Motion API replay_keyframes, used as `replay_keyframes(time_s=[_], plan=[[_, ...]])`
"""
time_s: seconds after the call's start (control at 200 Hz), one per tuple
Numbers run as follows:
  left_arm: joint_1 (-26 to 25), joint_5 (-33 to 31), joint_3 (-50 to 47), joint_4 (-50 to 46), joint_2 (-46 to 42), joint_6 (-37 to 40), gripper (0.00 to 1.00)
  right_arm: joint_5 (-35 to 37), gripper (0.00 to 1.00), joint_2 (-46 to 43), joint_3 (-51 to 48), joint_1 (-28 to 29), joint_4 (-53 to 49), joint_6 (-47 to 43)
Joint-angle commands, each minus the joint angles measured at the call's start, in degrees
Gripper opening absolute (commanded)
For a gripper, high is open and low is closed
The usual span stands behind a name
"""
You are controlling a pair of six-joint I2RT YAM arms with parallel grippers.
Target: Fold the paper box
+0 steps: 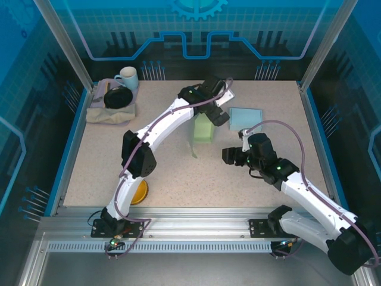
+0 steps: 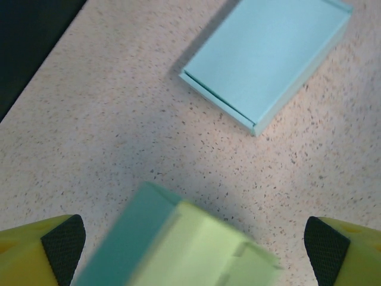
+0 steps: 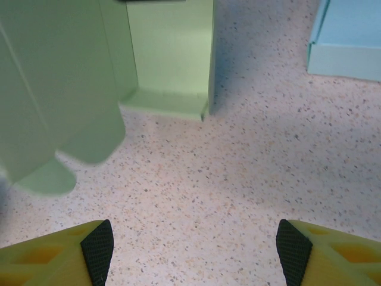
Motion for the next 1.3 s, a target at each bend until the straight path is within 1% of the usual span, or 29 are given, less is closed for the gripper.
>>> replay_keyframes(time_s=[0.0,0.205,0.365,0.465,0.515,0.565,0.625,0.74,0.81,0.91,1.1,1.165,1.185,1.291], plan=[[0.69,-0.53,1.38,-2.38,-2.53,-8.24,0.98,0.60,0.75,0.12,2.38,1.43,0.82,-0.59],[0.82,-3.19,1.36,-3.06,-4.42,-12.31,0.97,1.11,0.75,0.12,5.33,3.35,-1.14,-1.95],[1.15,-2.44,1.48,-2.48,-8.11,-16.97,0.98,2.46,0.75,-0.18,6.68,4.77,-2.39,-3.09],[3.41,1.18,3.22,-3.57,-8.83,-23.66,0.99,2.85,0.75,-0.19,6.09,5.05,-1.70,-2.27],[4.83,0.68,5.24,-6.40,-7.89,-29.25,0.98,2.45,0.75,0.07,5.99,5.03,-1.43,-1.74],[5.47,0.10,5.88,-8.62,-7.10,-32.12,0.97,1.78,0.75,0.46,6.19,5.21,-0.96,-1.14],[5.35,-0.45,3.08,-8.44,-7.53,-34.03,0.97,1.26,0.75,0.65,6.40,5.77,-0.10,-0.70],[5.32,0.98,-7.13,-3.05,-9.86,-40.72,0.97,0.38,0.74,0.95,7.21,6.69,1.83,-0.66],[5.25,1.22,-10.34,-1.38,-9.96,-44.42,0.97,-0.95,0.74,1.55,8.07,7.20,3.06,-0.76],[5.30,-0.19,-11.81,-1.08,-9.26,-49.54,0.98,-2.40,0.72,3.55,9.18,9.02,6.18,-1.57],[5.59,-3.25,-12.50,-0.76,-9.76,-57.59,0.99,-3.78,0.68,10.25,10.44,13.34,14.82,-6.64],[6.45,-4.05,-11.95,-1.60,-10.40,-58.44,0.99,-3.02,0.68,12.15,11.64,14.07,13.94,-7.12],[6.88,-4.37,-11.90,-1.75,-10.93,-58.44,0.99,-2.28,0.68,12.51,13.44,14.21,13.21,-7.08],[9.72,-4.63,-12.41,-2.09,-14.54,-56.84,0.99,-0.17,0.68,13.10,15.39,14.52,9.80,-7.79]])
